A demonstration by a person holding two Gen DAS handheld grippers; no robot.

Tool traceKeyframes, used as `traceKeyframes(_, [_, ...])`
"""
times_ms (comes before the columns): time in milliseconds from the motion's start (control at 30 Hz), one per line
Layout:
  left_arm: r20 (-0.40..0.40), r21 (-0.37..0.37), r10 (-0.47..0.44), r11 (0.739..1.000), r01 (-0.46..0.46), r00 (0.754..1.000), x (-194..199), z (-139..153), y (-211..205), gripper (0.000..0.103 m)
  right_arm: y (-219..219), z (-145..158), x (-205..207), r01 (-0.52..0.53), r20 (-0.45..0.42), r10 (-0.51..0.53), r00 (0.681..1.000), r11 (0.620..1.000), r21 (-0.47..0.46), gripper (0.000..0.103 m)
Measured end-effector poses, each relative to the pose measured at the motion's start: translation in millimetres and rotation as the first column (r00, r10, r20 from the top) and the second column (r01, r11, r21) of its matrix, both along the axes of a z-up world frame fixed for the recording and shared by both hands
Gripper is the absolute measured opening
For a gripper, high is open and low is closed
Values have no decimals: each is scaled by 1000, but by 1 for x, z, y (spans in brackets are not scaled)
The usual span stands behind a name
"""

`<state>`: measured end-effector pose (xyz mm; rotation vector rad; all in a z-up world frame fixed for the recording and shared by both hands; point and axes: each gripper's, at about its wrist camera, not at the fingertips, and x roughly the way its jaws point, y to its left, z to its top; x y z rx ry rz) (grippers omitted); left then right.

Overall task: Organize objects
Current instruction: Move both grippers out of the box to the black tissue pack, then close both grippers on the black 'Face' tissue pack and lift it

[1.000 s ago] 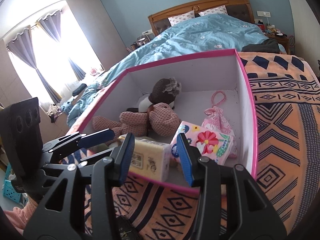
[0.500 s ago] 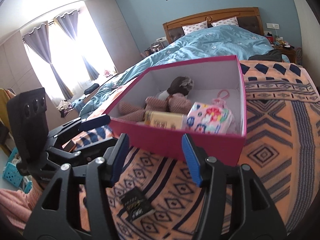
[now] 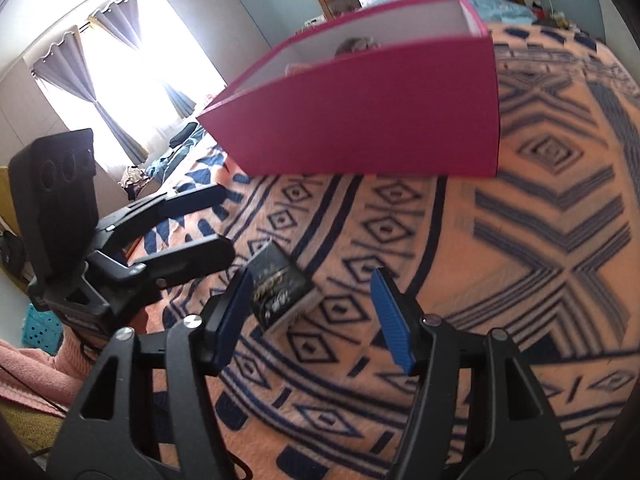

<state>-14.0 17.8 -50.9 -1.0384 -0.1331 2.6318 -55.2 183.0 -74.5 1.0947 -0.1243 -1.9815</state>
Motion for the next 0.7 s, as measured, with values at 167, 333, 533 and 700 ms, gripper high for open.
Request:
traceKeyframes(167, [72, 32, -1, 1000, -1, 997, 6, -19, -6, 67, -7, -10, 4, -22, 42, 22, 999, 1000, -9, 63])
traceKeyframes(333, [135, 73, -6, 997, -4, 991, 10, -34, -11, 55, -17, -17, 7, -45, 67, 46, 997, 999, -7, 55])
traceKeyframes(533, [164, 120, -22, 993, 2, 986, 9, -38, -15, 43, -20, -24, 4, -42, 99, 43, 994, 999, -15, 47])
traceKeyframes(700, [171, 132, -32, 991, 9, 985, 10, -39, -11, 40, -20, -25, 0, -37, 105, 39, 994, 999, -15, 38])
